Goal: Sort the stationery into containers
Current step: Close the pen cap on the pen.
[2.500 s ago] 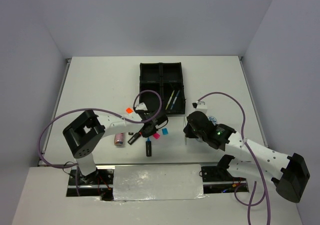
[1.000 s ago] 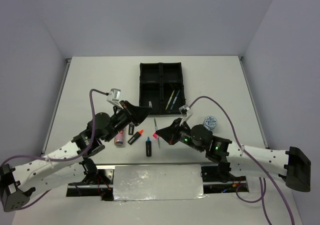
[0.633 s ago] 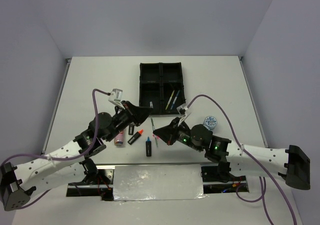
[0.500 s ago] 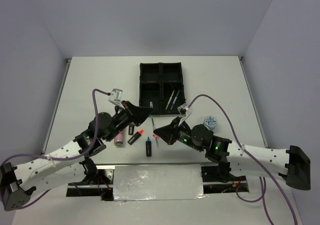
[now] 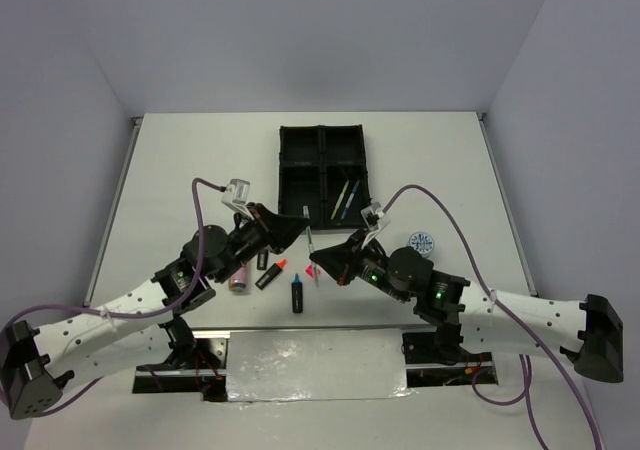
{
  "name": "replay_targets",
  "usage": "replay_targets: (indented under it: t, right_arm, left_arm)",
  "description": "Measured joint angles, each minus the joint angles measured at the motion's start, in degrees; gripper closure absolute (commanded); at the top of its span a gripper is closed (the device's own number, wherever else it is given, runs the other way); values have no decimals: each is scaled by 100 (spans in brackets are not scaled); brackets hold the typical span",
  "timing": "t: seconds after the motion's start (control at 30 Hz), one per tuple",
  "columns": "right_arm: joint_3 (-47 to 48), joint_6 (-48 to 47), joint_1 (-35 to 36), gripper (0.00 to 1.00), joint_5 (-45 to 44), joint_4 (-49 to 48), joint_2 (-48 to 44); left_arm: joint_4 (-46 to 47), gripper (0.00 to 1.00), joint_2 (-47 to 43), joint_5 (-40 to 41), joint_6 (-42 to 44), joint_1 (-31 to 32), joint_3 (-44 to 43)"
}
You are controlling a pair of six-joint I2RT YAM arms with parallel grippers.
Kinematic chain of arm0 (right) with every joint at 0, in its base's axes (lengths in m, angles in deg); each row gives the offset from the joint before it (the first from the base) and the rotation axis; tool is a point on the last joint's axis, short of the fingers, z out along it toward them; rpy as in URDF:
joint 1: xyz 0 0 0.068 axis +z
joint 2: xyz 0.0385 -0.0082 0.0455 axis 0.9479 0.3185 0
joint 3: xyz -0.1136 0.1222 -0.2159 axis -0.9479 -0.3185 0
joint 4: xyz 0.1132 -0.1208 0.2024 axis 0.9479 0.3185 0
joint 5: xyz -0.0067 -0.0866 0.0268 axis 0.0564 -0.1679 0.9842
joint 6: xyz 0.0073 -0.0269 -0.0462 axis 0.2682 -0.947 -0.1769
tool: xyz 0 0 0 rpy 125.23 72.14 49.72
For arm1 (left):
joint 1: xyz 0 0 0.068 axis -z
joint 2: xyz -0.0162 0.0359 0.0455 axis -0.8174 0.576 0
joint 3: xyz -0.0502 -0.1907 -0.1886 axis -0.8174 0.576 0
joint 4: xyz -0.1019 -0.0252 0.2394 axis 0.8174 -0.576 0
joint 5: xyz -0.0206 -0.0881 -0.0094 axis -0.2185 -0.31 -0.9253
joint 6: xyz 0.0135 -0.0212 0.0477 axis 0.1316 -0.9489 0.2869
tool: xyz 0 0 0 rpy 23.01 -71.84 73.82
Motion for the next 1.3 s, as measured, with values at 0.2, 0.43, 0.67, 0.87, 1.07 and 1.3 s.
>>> replay_targets:
  t: [0.2, 0.43, 0.67, 0.87, 1.07, 1.3]
  right_arm:
    - [26, -9, 0, 100, -136, 164, 0]
    - [68, -24, 2, 100, -247, 249, -11]
    - [181, -120, 2, 100, -382, 374, -66]
    - [232, -282, 17, 100, -549, 321, -98]
    - [522, -778, 46, 100, -793, 278, 153]
    - [914, -1499, 66, 100, -942, 280, 396]
  left_arm:
    - [111, 100, 61, -92, -2, -2, 4]
    - [205, 100, 136, -140, -28, -4, 44]
    - [348, 100, 227, -297, -59, -11, 76]
    - [479, 100, 243, -409, -184, -17, 76]
    - [732, 100, 260, -417, -201, -81, 76]
    - [796, 88, 264, -409, 151, -146, -155]
